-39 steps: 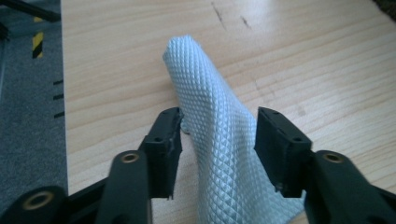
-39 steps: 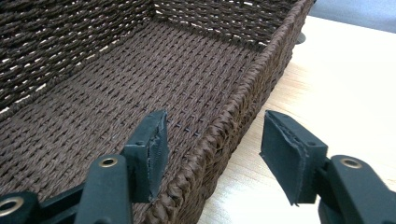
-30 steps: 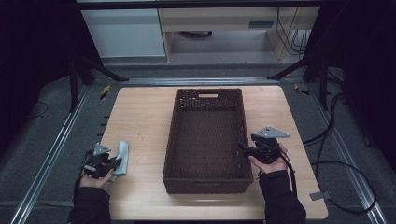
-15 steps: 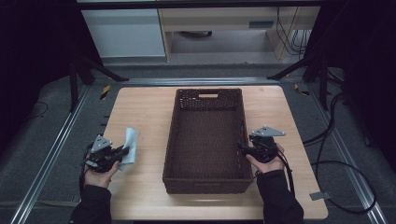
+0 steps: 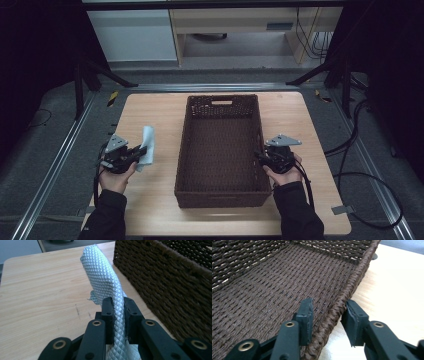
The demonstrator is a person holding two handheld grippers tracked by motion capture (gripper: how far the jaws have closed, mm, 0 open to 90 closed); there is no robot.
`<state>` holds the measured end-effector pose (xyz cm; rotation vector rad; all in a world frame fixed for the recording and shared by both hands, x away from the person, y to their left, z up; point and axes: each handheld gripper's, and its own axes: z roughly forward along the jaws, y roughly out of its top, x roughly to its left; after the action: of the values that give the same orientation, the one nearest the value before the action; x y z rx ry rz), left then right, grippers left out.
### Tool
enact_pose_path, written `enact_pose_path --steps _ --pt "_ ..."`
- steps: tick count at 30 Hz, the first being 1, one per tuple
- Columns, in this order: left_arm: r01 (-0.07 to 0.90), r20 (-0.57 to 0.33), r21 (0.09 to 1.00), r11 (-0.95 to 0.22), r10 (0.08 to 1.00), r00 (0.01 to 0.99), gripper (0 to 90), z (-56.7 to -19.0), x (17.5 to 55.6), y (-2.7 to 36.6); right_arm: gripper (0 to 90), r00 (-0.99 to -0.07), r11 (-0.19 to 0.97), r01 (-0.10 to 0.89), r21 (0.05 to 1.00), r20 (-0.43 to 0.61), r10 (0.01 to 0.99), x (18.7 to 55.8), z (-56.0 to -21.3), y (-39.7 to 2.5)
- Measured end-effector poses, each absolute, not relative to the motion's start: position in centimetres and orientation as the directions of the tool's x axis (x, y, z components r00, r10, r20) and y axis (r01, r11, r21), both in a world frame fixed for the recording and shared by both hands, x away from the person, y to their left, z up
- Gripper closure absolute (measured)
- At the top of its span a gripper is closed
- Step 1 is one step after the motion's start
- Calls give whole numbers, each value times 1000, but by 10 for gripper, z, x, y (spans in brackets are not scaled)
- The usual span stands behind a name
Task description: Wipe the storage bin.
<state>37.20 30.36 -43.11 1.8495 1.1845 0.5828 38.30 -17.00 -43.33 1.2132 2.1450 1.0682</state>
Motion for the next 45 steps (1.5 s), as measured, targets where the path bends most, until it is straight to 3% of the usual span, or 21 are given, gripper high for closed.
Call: enact_pose_path --steps 8,30,39,45 --pt "503 -66 843 -192 890 452 795 -431 394 299 683 -534 306 496 812 7 846 388 -434 -165" --pt "570 -30 778 -266 890 456 795 -463 462 280 688 -599 322 476 818 33 800 392 -434 -156" --pt "630 -88 731 -261 880 466 797 -487 479 275 686 -600 322 475 819 33 800 392 -435 -157" --pt "602 -105 760 -245 868 485 800 -476 476 270 685 -600 322 475 819 33 800 392 -435 -157"
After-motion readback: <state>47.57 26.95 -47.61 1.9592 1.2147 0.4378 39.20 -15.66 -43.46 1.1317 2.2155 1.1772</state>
